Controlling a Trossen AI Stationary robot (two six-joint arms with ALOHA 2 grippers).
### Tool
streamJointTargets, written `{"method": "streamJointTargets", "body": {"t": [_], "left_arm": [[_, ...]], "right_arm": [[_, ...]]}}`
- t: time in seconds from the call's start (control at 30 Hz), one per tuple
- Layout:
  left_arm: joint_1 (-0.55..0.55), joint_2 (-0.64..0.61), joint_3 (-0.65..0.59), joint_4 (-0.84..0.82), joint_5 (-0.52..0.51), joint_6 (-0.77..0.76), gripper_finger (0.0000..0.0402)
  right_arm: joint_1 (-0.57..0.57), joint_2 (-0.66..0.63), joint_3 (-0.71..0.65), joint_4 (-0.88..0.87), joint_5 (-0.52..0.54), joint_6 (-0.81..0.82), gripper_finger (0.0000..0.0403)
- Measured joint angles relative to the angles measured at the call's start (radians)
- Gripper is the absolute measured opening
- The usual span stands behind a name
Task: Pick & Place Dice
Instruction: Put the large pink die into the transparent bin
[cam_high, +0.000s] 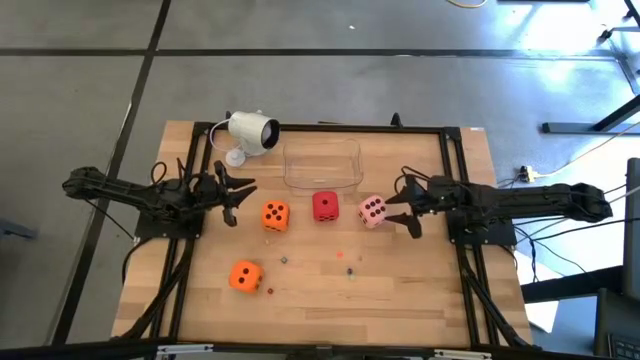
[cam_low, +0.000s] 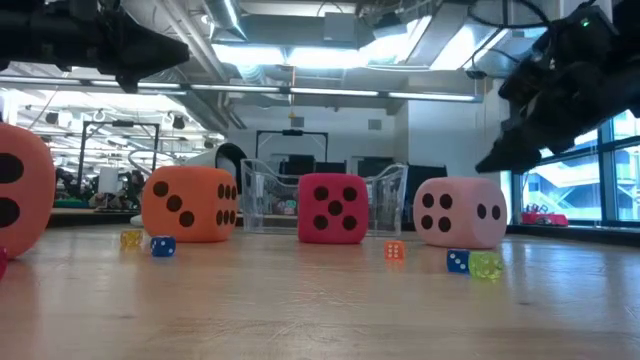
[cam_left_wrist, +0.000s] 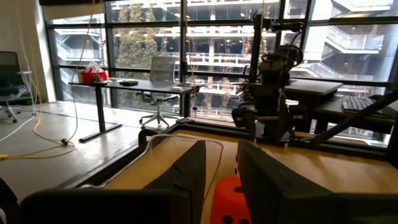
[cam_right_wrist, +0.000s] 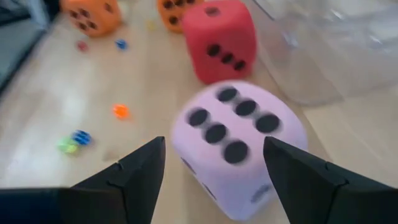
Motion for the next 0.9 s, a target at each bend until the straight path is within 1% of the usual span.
{"method": "streamJointTargets", "body": {"t": [0.13,0.2,0.57,0.73,0.9], "left_arm": [[0.0,0.0,0.0,0.0,0.0,0.0,0.0086],[0.0,0.0,0.0,0.0,0.0,0.0,0.0086],[0.0,0.0,0.001,-0.007,0.0,0.0,0.0086],[0.0,0.0,0.001,-0.007,0.0,0.0,0.0086],[0.0,0.0,0.001,-0.008,0.0,0.008,0.0086]], "right_arm": [[0.0,0.025,0.0,-0.031,0.071,0.021,0.0272],[0.0,0.037,0.0,-0.03,0.082,0.033,0.0272],[0.0,0.077,0.001,-0.021,0.068,0.094,0.0272],[0.0,0.077,0.0,-0.02,0.019,0.11,0.0272],[0.0,0.077,0.0,0.052,0.018,0.154,0.0272]]}}
